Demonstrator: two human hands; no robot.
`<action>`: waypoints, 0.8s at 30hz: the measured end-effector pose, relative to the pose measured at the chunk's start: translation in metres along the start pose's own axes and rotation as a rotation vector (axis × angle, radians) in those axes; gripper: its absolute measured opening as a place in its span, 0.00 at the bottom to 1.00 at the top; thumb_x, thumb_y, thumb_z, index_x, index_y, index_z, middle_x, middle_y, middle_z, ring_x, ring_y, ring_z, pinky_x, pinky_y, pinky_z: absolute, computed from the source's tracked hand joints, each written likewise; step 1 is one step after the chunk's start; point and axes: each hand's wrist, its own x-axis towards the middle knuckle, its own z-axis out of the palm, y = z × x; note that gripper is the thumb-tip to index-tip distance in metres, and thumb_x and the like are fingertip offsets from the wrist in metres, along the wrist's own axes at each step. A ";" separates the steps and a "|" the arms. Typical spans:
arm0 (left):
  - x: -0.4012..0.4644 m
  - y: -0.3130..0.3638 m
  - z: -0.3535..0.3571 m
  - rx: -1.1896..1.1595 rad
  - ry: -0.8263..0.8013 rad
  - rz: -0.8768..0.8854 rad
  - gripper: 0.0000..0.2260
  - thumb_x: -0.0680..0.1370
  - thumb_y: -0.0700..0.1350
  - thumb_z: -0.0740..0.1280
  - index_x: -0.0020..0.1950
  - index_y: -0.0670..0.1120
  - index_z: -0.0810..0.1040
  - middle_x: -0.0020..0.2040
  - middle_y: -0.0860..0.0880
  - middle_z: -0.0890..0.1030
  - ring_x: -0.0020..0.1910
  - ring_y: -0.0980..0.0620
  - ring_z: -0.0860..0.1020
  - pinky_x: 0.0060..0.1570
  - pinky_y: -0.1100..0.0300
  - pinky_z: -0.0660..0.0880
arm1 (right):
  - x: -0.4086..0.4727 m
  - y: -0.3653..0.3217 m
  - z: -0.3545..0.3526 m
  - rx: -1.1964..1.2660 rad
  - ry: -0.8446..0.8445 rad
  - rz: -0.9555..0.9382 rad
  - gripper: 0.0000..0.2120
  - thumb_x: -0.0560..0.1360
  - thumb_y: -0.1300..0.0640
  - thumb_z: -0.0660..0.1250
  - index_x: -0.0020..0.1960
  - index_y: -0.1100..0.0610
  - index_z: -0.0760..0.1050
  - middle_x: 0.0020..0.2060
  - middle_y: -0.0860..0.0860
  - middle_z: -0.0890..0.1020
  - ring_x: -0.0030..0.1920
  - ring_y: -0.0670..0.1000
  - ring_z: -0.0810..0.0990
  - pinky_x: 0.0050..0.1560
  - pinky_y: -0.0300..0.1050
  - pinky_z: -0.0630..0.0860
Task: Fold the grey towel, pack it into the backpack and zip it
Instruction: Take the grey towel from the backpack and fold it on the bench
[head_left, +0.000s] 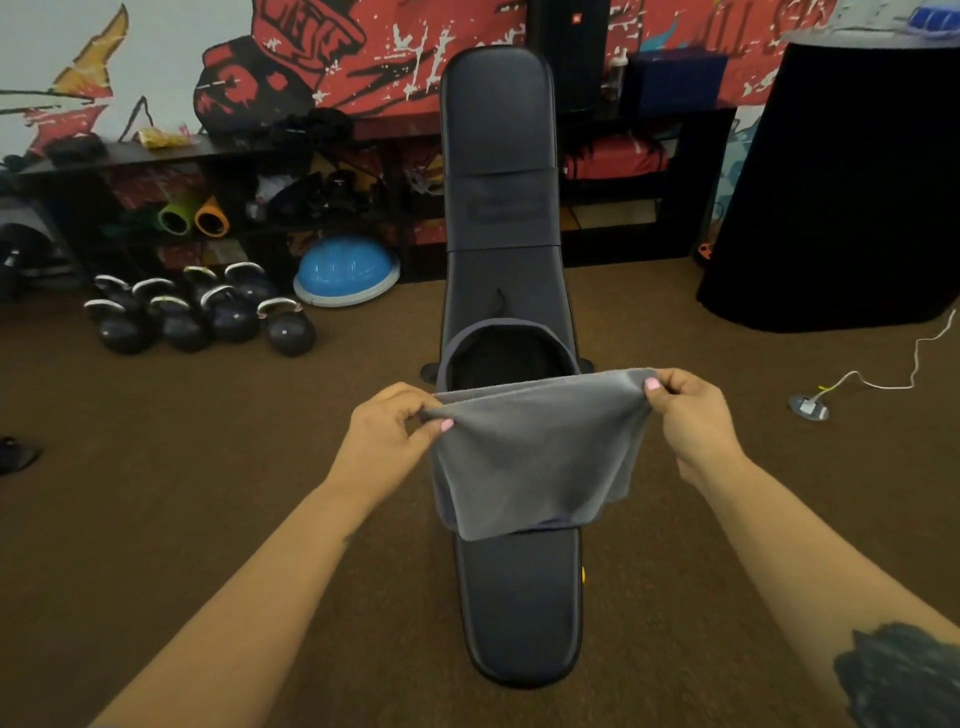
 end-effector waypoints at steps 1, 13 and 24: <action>0.000 0.000 0.000 -0.043 0.024 -0.041 0.05 0.73 0.43 0.71 0.48 0.48 0.80 0.47 0.53 0.79 0.47 0.59 0.77 0.50 0.62 0.77 | 0.000 0.002 0.000 -0.009 0.003 0.001 0.08 0.79 0.60 0.60 0.52 0.54 0.78 0.52 0.55 0.80 0.57 0.54 0.76 0.50 0.45 0.71; -0.015 -0.024 0.031 -0.244 0.018 -0.322 0.04 0.73 0.42 0.72 0.46 0.49 0.83 0.44 0.54 0.83 0.45 0.60 0.79 0.39 0.74 0.72 | 0.007 0.049 0.009 -0.072 -0.032 0.117 0.06 0.78 0.58 0.64 0.47 0.51 0.79 0.48 0.52 0.81 0.53 0.53 0.75 0.56 0.52 0.70; -0.024 -0.096 0.130 -0.303 -0.059 -0.553 0.02 0.73 0.42 0.71 0.45 0.46 0.82 0.44 0.50 0.83 0.41 0.52 0.81 0.44 0.55 0.81 | 0.033 0.149 0.054 0.131 0.007 0.248 0.11 0.80 0.64 0.58 0.45 0.54 0.76 0.44 0.52 0.81 0.44 0.49 0.82 0.48 0.44 0.79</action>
